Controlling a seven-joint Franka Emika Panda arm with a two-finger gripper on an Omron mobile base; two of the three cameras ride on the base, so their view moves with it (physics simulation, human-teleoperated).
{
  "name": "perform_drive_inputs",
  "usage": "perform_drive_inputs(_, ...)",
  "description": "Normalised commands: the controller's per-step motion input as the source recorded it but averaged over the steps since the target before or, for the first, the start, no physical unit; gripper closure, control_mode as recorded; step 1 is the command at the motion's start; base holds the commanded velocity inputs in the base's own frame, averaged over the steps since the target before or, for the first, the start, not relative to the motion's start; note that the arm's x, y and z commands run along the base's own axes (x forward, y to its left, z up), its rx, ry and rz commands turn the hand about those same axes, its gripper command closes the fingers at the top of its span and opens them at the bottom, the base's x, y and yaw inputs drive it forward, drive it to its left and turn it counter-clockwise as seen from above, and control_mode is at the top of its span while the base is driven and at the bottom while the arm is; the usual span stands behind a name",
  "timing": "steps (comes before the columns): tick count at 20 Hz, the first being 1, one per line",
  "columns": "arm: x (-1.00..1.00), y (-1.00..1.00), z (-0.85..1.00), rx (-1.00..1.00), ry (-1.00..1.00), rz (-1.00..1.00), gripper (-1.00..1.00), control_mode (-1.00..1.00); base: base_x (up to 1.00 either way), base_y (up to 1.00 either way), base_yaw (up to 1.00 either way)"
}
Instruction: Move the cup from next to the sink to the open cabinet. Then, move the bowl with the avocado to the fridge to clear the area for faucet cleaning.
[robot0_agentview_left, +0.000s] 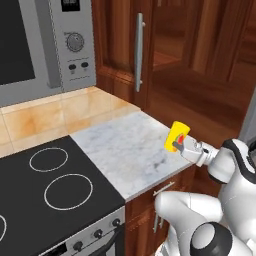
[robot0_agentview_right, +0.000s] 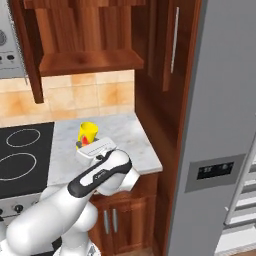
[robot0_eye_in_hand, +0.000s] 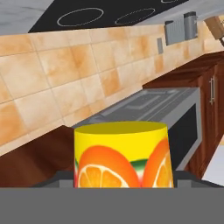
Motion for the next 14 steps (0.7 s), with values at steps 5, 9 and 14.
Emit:
perform_drive_inputs(5, 0.0, 0.0, 0.0, 0.0, 0.0, 0.0, 1.0, 1.0, 0.97, -0.68, 0.08)
perform_drive_inputs(9, 0.0, 0.0, 0.0, 0.0, 0.0, 0.0, 1.0, 1.0, 0.91, -0.72, 0.19)
perform_drive_inputs(14, 0.0, 0.0, 0.0, 0.0, 0.0, 0.0, 1.0, 1.0, 0.39, -0.72, 0.29)
